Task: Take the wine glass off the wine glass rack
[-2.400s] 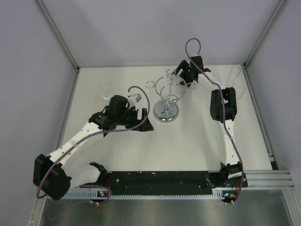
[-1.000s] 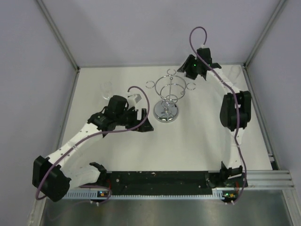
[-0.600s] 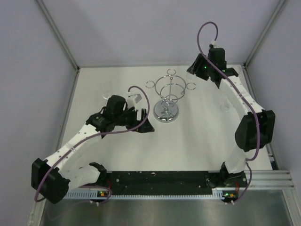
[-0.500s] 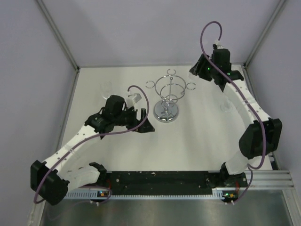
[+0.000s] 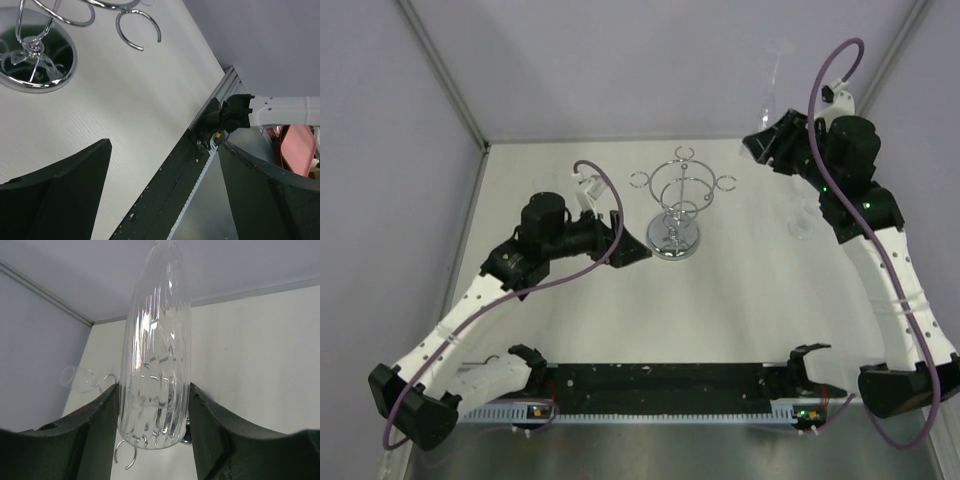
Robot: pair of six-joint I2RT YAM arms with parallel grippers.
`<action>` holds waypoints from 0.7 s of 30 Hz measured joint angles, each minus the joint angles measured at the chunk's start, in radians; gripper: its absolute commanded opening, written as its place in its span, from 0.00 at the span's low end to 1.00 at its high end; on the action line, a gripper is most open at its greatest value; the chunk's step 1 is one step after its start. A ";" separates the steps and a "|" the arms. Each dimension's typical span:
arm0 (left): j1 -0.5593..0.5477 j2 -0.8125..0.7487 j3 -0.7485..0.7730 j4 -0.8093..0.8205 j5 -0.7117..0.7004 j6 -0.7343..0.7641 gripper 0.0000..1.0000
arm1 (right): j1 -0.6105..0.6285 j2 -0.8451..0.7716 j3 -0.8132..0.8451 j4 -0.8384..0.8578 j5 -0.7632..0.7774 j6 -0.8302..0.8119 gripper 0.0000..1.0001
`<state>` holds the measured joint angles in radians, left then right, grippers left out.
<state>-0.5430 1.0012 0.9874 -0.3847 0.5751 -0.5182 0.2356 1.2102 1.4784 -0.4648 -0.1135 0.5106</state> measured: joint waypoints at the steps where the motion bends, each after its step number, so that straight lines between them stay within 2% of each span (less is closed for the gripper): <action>1: 0.000 -0.002 0.001 0.021 -0.008 -0.012 0.94 | 0.008 -0.022 -0.011 0.001 -0.010 0.009 0.38; 4: 0.000 -0.011 -0.005 0.103 -0.037 -0.055 0.94 | 0.047 -0.061 -0.040 0.004 -0.035 0.036 0.38; 10: -0.014 -0.076 -0.103 0.410 -0.142 -0.074 0.95 | 0.154 -0.069 -0.052 0.012 -0.118 0.123 0.37; 21: -0.134 -0.072 -0.189 0.774 -0.380 0.157 0.94 | 0.296 -0.064 -0.042 0.076 -0.131 0.300 0.36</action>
<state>-0.6773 0.9295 0.7986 0.3893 0.1947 -0.3611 0.5320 1.1465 1.4364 -0.3885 -0.2447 0.8108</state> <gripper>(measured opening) 0.939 0.518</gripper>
